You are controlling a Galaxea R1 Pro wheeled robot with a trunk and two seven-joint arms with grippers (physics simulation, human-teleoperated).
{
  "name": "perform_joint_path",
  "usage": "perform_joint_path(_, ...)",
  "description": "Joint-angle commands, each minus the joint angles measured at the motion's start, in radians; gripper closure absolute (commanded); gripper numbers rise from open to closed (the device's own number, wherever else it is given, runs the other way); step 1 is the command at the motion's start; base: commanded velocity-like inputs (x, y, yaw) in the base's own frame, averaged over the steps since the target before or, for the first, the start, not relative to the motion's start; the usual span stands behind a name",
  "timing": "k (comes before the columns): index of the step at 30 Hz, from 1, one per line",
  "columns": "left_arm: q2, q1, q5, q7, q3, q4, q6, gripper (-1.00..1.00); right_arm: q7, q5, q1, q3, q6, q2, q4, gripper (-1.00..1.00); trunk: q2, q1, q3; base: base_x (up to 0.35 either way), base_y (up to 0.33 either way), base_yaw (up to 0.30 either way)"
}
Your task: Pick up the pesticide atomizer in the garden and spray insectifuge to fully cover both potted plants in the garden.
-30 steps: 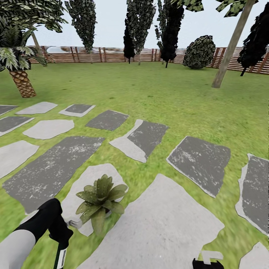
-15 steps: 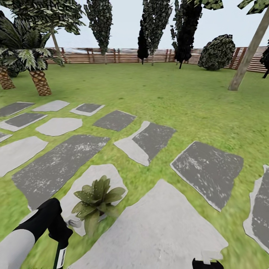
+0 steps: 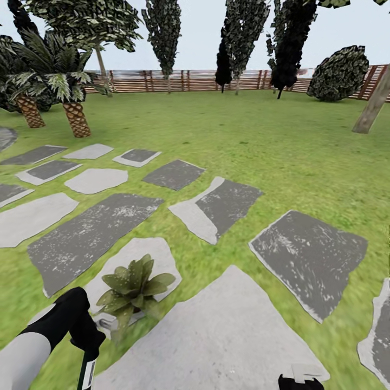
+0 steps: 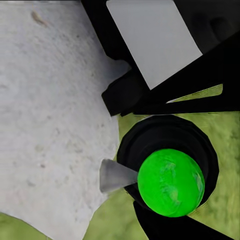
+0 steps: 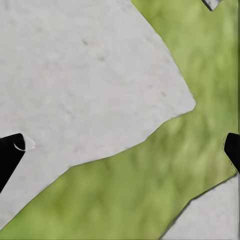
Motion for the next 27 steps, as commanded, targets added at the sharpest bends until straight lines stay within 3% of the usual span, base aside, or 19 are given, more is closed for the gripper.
perform_joint_path(1,0.001,0.000,-0.009,-0.011,-0.003,-0.002,0.008,1.00,-0.002,-0.010,0.000,0.008,-0.002,0.000,0.000,-1.00,0.000,0.000,-0.001,0.000,-0.273,0.002)
perform_joint_path(8,0.004,-0.002,-0.009,-0.011,-0.001,-0.002,0.008,1.00,-0.002,-0.010,0.000,0.009,-0.002,0.000,0.000,-1.00,0.000,0.000,-0.001,-0.097,-0.235,0.182)
perform_joint_path(16,0.010,0.004,-0.009,-0.012,-0.003,0.009,0.004,1.00,-0.002,-0.010,0.000,0.009,-0.002,0.000,0.000,-1.00,0.000,0.000,-0.001,-0.026,-0.020,0.268)
perform_joint_path(20,0.008,-0.004,-0.009,-0.012,-0.004,0.002,0.006,1.00,-0.002,-0.008,0.000,0.008,-0.002,-0.002,0.000,-1.00,0.000,0.000,-0.001,0.000,0.000,0.062)
perform_joint_path(22,0.009,-0.018,-0.008,-0.013,-0.003,-0.004,0.009,1.00,-0.001,-0.007,0.000,0.009,-0.002,-0.004,0.001,-1.00,0.000,0.000,-0.001,0.000,0.000,0.010)
perform_joint_path(25,-0.001,-0.111,-0.005,-0.021,-0.008,-0.005,0.014,1.00,-0.002,-0.006,0.000,0.009,-0.002,-0.005,0.003,-1.00,0.000,0.000,-0.001,0.000,0.000,0.002)
perform_joint_path(27,-0.005,-0.143,-0.004,-0.022,-0.010,-0.001,0.015,1.00,-0.002,-0.006,0.000,0.009,-0.002,-0.006,0.003,-1.00,0.000,0.000,-0.001,0.000,0.000,0.000)
